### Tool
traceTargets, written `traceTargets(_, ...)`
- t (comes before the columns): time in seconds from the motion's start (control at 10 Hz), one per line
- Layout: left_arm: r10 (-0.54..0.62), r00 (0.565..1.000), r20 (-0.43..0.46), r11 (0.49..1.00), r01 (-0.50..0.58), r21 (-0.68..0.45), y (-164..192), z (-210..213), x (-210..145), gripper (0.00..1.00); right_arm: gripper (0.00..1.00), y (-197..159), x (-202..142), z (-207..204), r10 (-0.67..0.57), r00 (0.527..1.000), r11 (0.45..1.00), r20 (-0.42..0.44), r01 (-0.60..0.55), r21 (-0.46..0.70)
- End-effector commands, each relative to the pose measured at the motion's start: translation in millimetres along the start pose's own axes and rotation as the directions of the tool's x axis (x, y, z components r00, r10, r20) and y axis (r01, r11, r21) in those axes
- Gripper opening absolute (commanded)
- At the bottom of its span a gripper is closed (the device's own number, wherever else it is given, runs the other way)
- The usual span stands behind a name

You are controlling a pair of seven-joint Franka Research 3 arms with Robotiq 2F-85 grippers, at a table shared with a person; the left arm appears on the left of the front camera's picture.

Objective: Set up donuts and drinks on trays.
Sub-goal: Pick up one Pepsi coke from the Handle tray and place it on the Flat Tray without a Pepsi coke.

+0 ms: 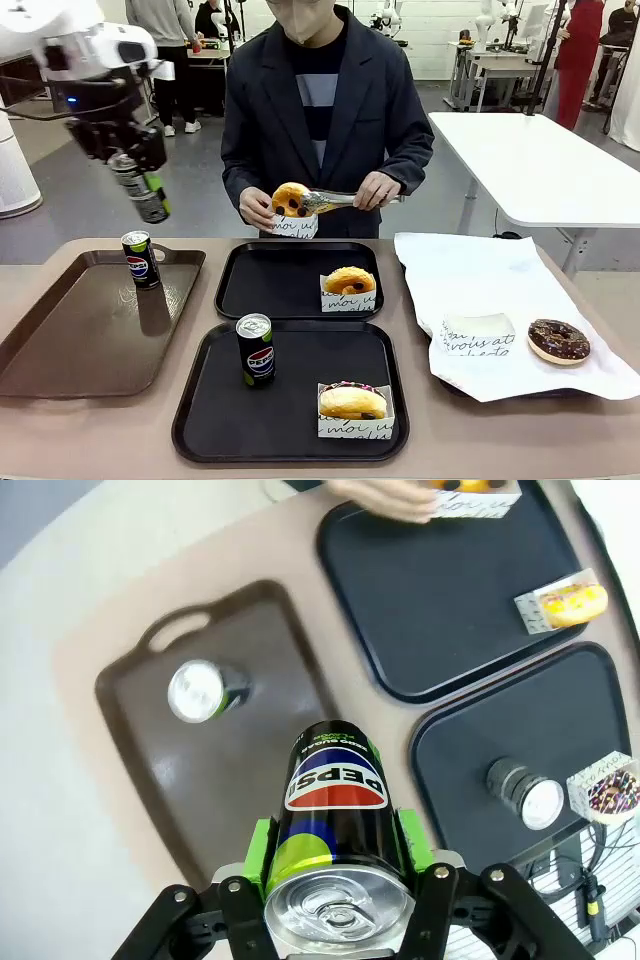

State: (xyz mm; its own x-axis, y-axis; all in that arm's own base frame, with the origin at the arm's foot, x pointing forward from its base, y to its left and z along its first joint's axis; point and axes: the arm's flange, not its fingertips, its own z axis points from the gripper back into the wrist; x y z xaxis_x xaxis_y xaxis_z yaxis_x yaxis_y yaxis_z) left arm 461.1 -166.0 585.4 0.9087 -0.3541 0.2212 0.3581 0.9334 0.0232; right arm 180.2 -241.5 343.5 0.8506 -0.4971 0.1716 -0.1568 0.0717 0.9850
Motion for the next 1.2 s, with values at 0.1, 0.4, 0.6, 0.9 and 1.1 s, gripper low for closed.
traceTargets(0.1, -0.076, 0.997, -0.021, 0.995, 0.075, -0.059, -33.4, -25.9, 44.9, 0.58, 1.00, -0.3, 1.2, -2.5, 0.019, 1.000, 1.000, 0.019, -0.020, 0.021)
traceTargets(0.4, -0.127, 0.979, -0.160, 0.988, 0.109, -0.112, -40.0, -66.2, 41.5, 0.58, 1.00, -0.3, 1.2, -2.5, 0.019, 1.000, 1.000, 0.019, -0.020, 0.021)
traceTargets(0.6, -0.261, 0.906, -0.332, 0.962, 0.216, -0.168, 2.6, -74.6, -67.3, 0.58, 1.00, -0.3, 1.2, -2.5, 0.019, 1.000, 1.000, 0.019, -0.020, 0.021)
traceTargets(0.9, -0.237, 0.889, -0.392, 0.970, 0.193, -0.147, 52.6, -92.5, -170.4, 0.58, 1.00, -0.3, 1.2, -2.5, 0.019, 1.000, 1.000, 0.019, -0.020, 0.021)
traceTargets(1.1, -0.189, 0.909, -0.372, 0.982, 0.168, -0.087, 44.0, -99.5, -169.5, 0.58, 1.00, -0.3, 1.2, -2.5, 0.019, 1.000, 1.000, 0.019, -0.020, 0.021)
